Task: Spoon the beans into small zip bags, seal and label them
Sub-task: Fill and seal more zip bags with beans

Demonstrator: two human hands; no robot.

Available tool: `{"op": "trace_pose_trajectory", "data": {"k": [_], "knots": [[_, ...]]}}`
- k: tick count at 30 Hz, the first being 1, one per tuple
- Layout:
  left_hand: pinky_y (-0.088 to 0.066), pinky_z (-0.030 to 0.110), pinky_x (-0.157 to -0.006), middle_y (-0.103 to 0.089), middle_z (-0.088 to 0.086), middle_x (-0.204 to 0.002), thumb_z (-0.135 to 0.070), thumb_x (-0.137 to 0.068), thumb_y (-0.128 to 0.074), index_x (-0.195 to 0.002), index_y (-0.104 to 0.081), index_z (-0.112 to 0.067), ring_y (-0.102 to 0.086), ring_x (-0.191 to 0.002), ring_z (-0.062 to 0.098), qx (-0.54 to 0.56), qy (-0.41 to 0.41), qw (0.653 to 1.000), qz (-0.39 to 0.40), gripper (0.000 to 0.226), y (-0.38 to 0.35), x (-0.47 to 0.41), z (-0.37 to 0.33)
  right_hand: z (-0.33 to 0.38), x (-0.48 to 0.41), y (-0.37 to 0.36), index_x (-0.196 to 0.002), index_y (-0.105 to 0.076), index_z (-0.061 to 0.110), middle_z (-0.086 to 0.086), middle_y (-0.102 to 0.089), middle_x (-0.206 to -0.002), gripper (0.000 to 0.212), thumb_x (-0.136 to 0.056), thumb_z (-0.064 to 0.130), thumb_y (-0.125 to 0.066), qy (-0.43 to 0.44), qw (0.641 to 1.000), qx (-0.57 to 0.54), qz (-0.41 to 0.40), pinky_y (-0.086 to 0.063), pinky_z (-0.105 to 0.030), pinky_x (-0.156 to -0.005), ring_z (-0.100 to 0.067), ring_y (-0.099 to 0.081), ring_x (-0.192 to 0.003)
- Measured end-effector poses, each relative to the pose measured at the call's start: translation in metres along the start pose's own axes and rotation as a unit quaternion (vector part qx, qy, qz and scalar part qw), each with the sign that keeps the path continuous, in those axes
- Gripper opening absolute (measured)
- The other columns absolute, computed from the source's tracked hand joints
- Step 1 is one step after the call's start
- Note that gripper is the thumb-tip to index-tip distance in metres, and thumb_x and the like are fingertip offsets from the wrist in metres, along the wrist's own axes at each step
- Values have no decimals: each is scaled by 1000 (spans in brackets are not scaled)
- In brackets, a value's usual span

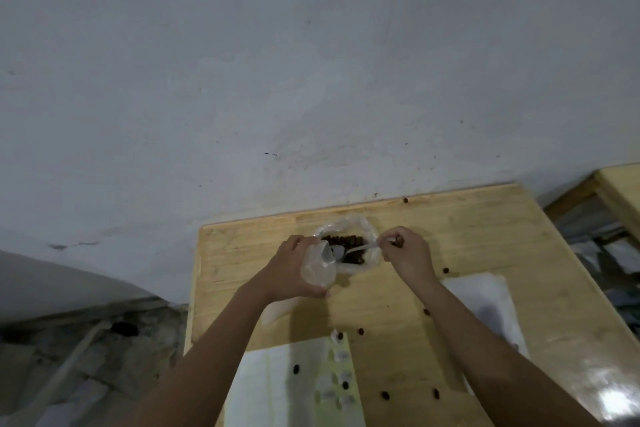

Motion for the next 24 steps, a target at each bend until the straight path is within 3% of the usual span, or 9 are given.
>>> {"op": "trace_pose_trajectory", "data": {"k": [3, 8, 11, 16, 24], "knots": [[-31, 33, -105, -16, -6, -144, -62, -52, -73, -144, -21, -25, -21, -133, 17, -8, 11, 1000, 23, 112, -2, -6, -3, 2, -2, 3, -87, -67, 4, -15, -67, -81, 20, -93, 17, -53, -2, 997, -63, -35, -53, -47, -80, -31, -64, -79], [-28, 36, -108, -18, -2, -147, -58, -58, -73, -144, -20, -18, -20, -136, 19, -20, 25, 999, 42, 109, -3, -12, -7, 4, 4, -5, -91, -66, 11, -8, -67, -81, 19, -97, 18, -49, 25, 991, -131, -31, -54, -46, -84, -27, -65, -83], [-27, 36, -110, -20, -1, -148, -71, -47, -64, -145, -22, -20, -22, -137, 20, -23, 35, 999, 32, 119, -4, -12, -8, 3, 7, -6, -90, -67, 10, -4, -67, -80, 19, -96, 16, -50, 48, 983, -168, -57, -55, -44, -84, -22, -66, -81], [-26, 34, -110, -21, -4, -149, -74, -47, -56, -146, -25, -25, -22, -137, 17, 12, 20, 1000, -13, 115, -8, -8, -6, 0, 9, -1, -89, -68, 24, 1, -69, -84, 18, -95, 16, -53, 77, 971, -204, -97, -55, -42, -85, -20, -67, -84], [-22, 33, -109, -22, -8, -151, -72, -53, -55, -142, -34, -23, -25, -135, 13, -26, -47, 987, -152, 104, -7, 5, -10, -2, 13, -4, -102, -69, 12, 2, -70, -89, 17, -94, 16, -54, 106, 972, -200, -67, -55, -42, -86, -19, -67, -88]]}}
Point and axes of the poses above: each hand's wrist, its own x-axis away from the middle knuckle, its own y-axis out of the back of the hand, z = x × y, the point moved 1 cm from there along -x, towards the middle knuckle
